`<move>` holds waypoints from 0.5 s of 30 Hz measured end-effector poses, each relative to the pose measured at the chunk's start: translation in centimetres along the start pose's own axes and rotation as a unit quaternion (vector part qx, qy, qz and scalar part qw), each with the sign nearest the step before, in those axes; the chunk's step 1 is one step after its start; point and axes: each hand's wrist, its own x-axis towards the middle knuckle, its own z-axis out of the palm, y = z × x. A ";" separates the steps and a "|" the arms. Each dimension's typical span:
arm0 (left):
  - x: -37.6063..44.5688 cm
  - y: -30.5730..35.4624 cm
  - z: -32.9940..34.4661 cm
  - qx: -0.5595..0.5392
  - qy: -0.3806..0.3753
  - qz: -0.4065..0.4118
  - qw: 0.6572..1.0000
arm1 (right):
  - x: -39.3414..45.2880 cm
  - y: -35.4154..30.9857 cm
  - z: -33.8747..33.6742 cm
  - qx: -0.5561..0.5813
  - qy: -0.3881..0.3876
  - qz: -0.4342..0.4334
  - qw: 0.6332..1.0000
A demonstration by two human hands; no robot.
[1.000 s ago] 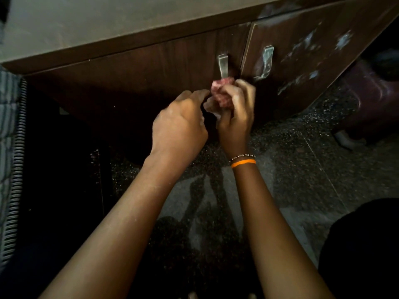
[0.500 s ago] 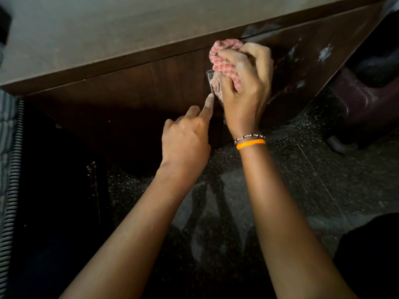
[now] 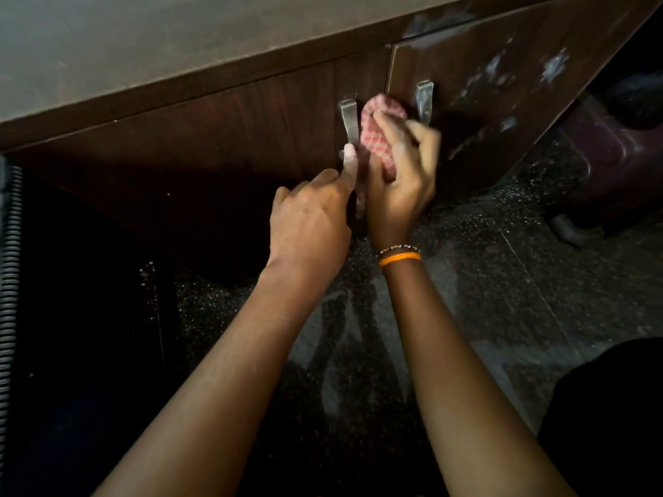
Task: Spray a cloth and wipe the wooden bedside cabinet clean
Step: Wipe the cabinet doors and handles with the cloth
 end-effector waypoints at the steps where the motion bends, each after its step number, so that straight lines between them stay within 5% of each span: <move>1: 0.0 0.1 0.0 -0.006 0.001 -0.002 1.000 | -1.1 0.8 0.3 0.004 -0.005 0.020 1.000; 9: 0.1 -0.1 -0.3 -0.007 -0.039 -0.008 0.999 | -6.4 5.3 2.5 0.036 0.024 0.221 0.974; 15: 0.1 0.0 -0.7 -0.001 -0.063 -0.002 0.998 | -6.5 5.4 4.4 0.046 0.105 0.428 0.897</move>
